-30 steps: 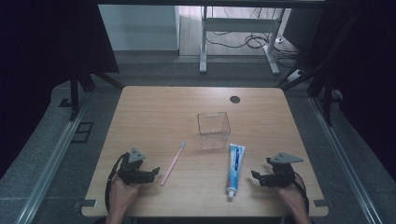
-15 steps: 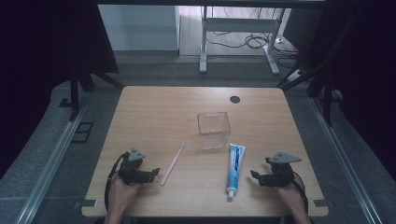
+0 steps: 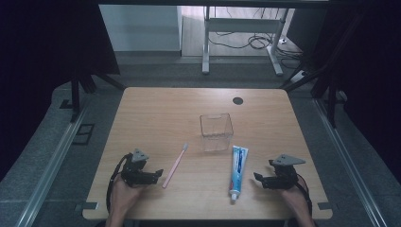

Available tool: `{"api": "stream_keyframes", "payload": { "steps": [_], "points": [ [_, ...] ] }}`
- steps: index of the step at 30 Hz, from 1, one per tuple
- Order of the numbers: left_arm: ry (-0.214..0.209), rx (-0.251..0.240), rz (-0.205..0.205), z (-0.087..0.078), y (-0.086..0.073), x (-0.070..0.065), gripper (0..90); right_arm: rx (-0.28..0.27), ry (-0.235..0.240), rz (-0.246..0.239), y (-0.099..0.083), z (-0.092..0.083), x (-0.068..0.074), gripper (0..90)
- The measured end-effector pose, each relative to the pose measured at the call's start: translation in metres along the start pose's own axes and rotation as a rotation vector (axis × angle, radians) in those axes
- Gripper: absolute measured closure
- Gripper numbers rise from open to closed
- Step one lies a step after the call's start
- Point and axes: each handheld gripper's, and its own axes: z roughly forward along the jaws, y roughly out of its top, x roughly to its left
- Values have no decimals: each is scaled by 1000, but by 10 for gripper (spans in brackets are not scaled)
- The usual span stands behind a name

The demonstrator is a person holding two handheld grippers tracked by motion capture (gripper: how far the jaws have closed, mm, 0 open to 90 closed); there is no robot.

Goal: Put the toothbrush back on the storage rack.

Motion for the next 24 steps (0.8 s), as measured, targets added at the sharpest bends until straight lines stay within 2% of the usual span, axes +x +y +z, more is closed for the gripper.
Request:
{"api": "stream_keyframes", "payload": {
  "steps": [2, 3, 7, 9, 10, 13, 21, 24],
  "points": [
    [6, 1, 19, -1, 2, -2, 169, 0, 0, 0, 0, 0, 0, 141],
    [10, 0, 31, -3, 3, -5, 219, -2, -1, -2, 0, 0, 0, 141],
    [13, 3, 47, -4, 4, -8, 331, -6, -1, -2, 0, 0, 0, 142],
    [6, 4, 43, -5, 5, -9, 383, -7, -2, -4, 0, 0, 0, 142],
    [2, 2, 38, -5, 5, -9, 383, -7, -2, -4, 0, 0, 0, 142],
    [-23, 0, 42, -6, 6, -10, 490, -6, -2, -5, 1, 0, 0, 143],
    [-67, 0, 34, -6, 10, -14, 652, -3, -2, -8, 0, 0, 0, 144],
    [-84, -3, 48, -5, 14, -19, 716, -4, -1, -9, 0, 0, 0, 144]
  ]
}}
